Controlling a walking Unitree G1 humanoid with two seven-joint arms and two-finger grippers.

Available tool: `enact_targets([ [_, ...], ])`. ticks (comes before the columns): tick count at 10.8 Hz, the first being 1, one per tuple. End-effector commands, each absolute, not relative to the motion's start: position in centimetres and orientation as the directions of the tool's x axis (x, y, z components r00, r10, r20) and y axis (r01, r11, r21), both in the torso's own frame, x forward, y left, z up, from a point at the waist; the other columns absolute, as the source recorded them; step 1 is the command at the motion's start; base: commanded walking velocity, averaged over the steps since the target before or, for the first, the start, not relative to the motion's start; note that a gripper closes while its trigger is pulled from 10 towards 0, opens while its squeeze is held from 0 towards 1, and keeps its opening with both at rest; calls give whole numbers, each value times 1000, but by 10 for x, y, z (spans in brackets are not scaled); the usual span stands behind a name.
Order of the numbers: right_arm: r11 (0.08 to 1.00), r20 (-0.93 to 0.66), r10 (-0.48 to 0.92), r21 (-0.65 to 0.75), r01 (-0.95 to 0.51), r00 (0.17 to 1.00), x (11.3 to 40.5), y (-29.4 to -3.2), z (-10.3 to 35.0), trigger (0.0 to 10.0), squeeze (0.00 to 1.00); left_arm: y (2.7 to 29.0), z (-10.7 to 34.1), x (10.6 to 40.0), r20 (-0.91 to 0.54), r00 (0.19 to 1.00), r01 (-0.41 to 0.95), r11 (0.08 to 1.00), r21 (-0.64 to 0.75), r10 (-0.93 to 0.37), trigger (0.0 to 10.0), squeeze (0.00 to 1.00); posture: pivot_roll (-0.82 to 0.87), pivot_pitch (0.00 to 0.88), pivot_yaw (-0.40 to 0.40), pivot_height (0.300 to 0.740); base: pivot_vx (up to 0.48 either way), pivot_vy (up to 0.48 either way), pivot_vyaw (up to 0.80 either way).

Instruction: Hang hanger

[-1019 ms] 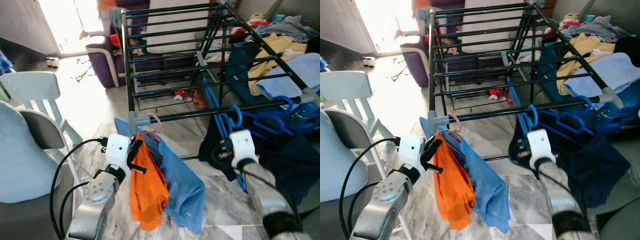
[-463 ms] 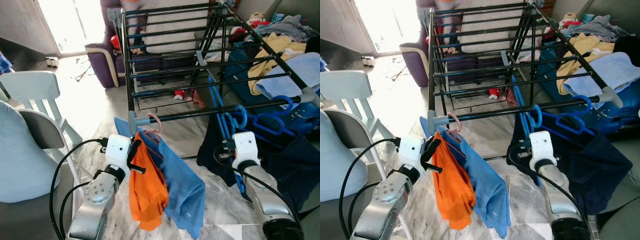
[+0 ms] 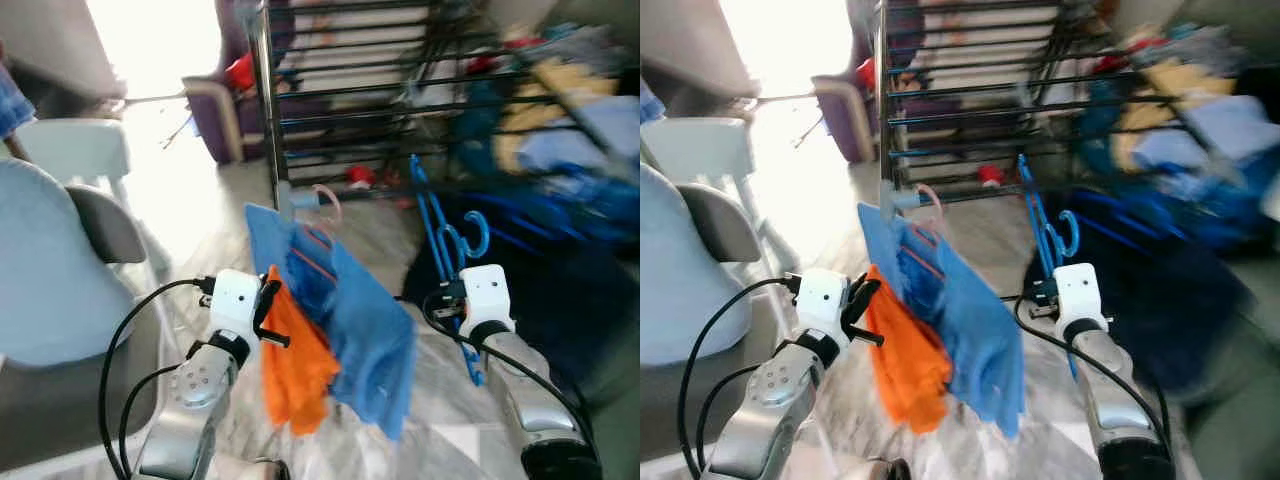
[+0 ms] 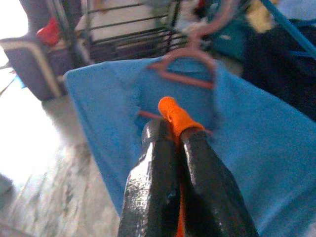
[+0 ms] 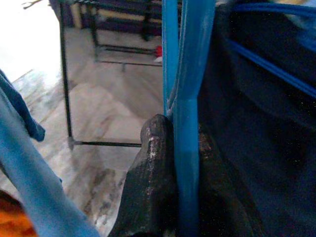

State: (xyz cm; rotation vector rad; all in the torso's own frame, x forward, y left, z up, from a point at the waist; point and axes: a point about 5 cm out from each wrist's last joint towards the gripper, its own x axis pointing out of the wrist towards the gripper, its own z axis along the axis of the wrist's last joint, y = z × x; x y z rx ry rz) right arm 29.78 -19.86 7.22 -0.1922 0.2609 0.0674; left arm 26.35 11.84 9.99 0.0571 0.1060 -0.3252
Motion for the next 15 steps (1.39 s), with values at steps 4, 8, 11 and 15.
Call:
enact_targets([
  [4,980,-250,38,-180,-86,967,299,-197,77,10000,0,119,103,264,-98,944,322,945,55,-316,10000,0,-49,0,51,740,-359,0,0],
  [8,980,-252,29,-185,-78,967,300,-197,77,10000,0,118,103,264,-100,942,326,944,59,-319,10000,0,-48,0,49,740,-377,0,0],
  [11,980,-249,21,-188,-69,968,302,-196,78,10000,0,118,103,264,-102,942,328,943,62,-321,10000,0,-43,0,46,740,-412,0,0],
  [15,980,-245,26,-183,-73,969,305,-192,79,10000,0,117,103,264,-100,940,334,940,69,-326,10000,0,-40,0,43,740,-399,0,0],
])
